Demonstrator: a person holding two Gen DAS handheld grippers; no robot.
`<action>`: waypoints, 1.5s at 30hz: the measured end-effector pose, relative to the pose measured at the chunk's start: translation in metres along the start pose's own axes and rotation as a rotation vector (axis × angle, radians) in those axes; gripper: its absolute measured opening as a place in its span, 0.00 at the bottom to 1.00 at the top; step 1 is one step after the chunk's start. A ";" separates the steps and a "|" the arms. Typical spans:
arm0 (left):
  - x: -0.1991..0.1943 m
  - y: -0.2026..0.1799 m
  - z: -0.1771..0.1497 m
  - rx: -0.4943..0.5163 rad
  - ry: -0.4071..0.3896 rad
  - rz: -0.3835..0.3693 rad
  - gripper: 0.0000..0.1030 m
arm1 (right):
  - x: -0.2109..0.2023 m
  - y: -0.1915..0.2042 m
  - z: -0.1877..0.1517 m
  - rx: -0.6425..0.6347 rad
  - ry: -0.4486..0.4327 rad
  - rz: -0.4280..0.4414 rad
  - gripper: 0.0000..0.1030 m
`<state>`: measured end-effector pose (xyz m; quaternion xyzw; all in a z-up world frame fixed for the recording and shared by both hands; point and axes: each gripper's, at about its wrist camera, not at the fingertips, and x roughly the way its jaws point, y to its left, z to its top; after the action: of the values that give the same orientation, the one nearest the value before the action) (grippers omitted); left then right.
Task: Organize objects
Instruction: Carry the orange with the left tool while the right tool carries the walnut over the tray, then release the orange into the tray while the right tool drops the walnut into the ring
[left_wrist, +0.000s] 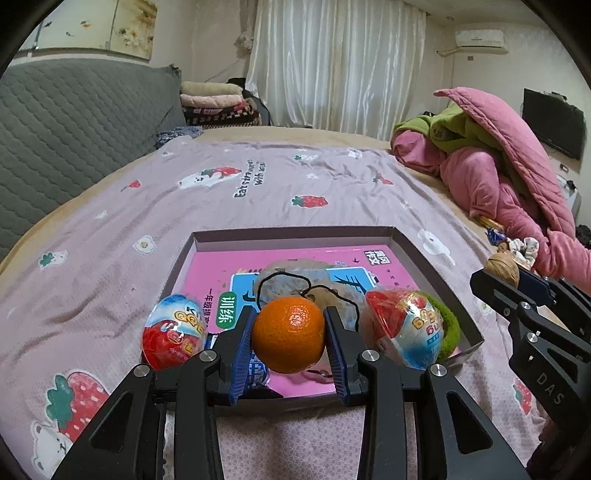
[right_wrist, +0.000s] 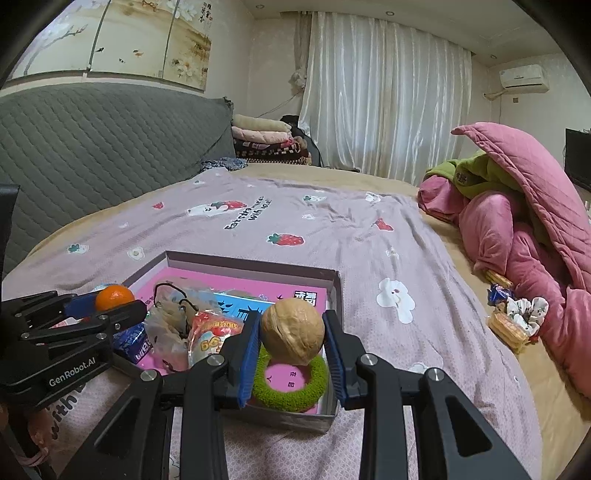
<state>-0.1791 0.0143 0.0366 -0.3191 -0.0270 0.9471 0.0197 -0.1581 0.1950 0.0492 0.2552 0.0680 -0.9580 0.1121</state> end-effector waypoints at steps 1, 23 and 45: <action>0.000 0.000 -0.001 0.001 0.001 0.000 0.37 | 0.001 0.000 0.000 -0.002 0.002 0.000 0.33; 0.032 -0.005 -0.010 0.014 0.096 0.020 0.37 | 0.037 0.001 -0.014 -0.019 0.130 -0.019 0.33; 0.044 -0.024 -0.019 0.106 0.136 0.067 0.37 | 0.062 0.003 -0.030 -0.014 0.237 -0.004 0.33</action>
<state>-0.2017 0.0409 -0.0036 -0.3818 0.0353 0.9236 0.0067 -0.1951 0.1863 -0.0085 0.3657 0.0879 -0.9208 0.1031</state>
